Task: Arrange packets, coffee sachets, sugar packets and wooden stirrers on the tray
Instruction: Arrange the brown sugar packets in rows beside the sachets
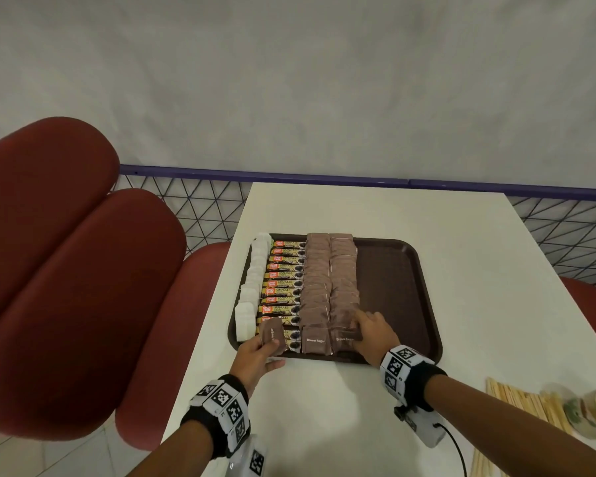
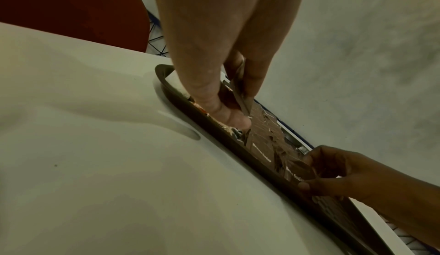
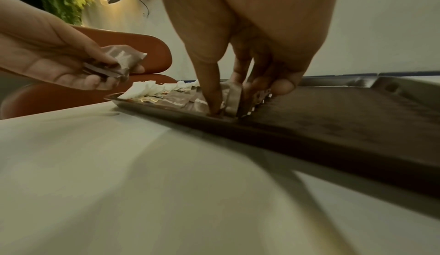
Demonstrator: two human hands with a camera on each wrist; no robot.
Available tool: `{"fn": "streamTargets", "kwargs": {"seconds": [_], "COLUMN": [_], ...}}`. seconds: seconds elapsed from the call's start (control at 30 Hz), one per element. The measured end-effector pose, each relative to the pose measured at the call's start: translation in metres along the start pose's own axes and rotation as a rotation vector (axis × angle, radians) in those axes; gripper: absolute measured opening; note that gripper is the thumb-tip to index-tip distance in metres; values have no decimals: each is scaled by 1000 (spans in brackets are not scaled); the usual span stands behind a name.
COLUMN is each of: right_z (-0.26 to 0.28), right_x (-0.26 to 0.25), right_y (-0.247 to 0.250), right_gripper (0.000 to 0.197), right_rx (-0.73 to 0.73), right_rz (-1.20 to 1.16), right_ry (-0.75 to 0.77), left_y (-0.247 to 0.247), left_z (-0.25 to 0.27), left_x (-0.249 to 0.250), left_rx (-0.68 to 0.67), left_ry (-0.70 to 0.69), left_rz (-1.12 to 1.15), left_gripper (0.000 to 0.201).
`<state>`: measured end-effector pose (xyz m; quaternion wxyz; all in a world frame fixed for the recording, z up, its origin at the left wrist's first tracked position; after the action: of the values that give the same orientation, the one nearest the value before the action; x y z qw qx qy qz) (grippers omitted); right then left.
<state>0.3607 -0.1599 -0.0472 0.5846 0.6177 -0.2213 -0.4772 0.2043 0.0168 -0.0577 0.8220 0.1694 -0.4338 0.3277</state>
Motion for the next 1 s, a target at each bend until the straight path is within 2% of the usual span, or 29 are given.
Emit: {"fn": "streamTargets", "kwargs": {"seconds": [0.17, 0.27, 0.4, 0.53, 0.6, 0.67, 0.77, 0.9, 1.0], "right_z": [4, 7, 9, 8, 9, 9, 8, -2, -6], "right_x": [-13, -34, -68, -91, -96, -96, -83, -46, -26], "right_y": [18, 29, 26, 15, 15, 14, 15, 28, 32], "right_gripper": [43, 36, 44, 54, 48, 30, 11, 15, 22], "right_rx": [175, 188, 29, -159, -199, -194, -161, -29, 19], "right_rz": [-9, -163, -293, -431, -477, -478, -472, -511, -492], "right_ry": [117, 221, 328, 340, 337, 348, 269, 34, -59], "left_y": [-6, -13, -17, -19, -19, -17, -11, -1, 3], "left_z": [5, 9, 9, 10, 12, 12, 13, 12, 11], "left_x": [3, 7, 9, 11, 13, 13, 14, 11, 6], "left_rx": [-44, -82, -74, -95, -112, -100, -58, -5, 8], "left_ry": [-34, -68, -99, -151, -180, -202, -220, -188, -166], "left_rz": [-53, -61, -107, -188, -231, -246, -247, -181, -165], "left_gripper": [22, 26, 35, 38, 31, 21, 15, 12, 12]}}
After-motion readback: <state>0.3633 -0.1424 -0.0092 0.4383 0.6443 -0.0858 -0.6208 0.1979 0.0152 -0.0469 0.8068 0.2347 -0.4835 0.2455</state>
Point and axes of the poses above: each hand's wrist, its own z-axis away from the middle knuckle, its own y-axis out of the back of the hand, x = y × z, the point moved 7 cm from there along -z, towards the middle knuckle, and after that the axes turned 10 degrees about x, right-handed, at the moved point
